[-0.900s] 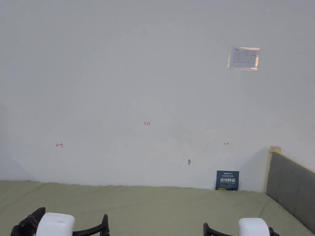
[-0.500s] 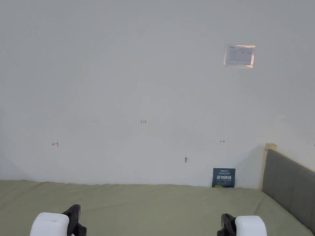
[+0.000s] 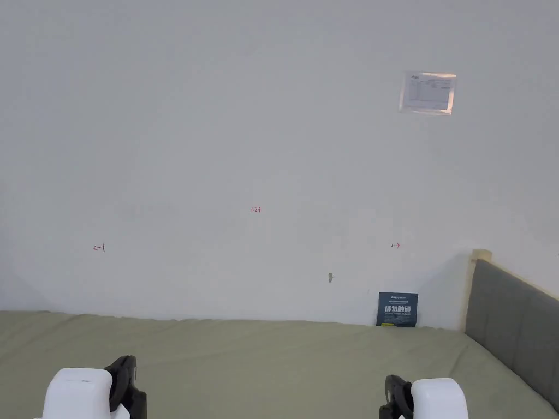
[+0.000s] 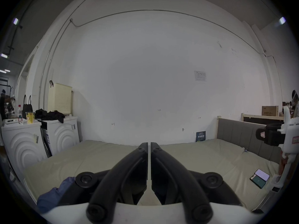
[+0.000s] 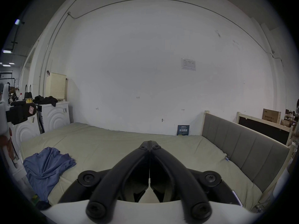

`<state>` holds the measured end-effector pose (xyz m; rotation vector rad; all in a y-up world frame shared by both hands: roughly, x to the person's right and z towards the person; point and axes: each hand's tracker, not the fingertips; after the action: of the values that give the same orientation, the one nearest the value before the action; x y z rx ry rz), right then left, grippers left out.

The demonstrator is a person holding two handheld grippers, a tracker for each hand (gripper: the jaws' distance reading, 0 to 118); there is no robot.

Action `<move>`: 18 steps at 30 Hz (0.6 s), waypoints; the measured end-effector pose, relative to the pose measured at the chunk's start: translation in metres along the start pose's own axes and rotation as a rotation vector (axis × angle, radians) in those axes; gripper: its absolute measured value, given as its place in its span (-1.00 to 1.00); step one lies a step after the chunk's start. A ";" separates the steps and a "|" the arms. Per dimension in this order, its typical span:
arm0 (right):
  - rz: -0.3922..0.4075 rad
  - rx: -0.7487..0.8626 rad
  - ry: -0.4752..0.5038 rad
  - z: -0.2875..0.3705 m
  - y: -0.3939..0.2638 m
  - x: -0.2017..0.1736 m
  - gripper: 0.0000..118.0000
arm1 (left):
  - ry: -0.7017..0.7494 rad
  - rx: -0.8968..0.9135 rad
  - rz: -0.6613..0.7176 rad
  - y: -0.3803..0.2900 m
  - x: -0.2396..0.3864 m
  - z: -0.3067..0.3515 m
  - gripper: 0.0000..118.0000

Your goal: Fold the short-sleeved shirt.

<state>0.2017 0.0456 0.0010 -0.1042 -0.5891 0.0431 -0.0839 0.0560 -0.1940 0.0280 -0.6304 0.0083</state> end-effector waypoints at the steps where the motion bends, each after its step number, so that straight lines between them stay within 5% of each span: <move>1: -0.001 -0.001 0.006 -0.002 0.000 -0.003 -0.99 | 0.007 0.001 0.002 0.000 -0.003 0.002 -0.95; 10: -0.028 -0.053 0.212 -0.027 -0.003 -0.072 -0.99 | 0.169 -0.037 0.008 -0.008 -0.069 0.041 -0.66; 18: 0.002 -0.074 0.362 -0.037 -0.015 -0.143 -0.99 | 0.288 -0.136 0.009 -0.017 -0.132 0.069 -0.77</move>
<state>0.1039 0.0174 -0.1070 -0.1800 -0.2291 0.0038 -0.2314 0.0370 -0.2165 -0.1065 -0.3420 -0.0220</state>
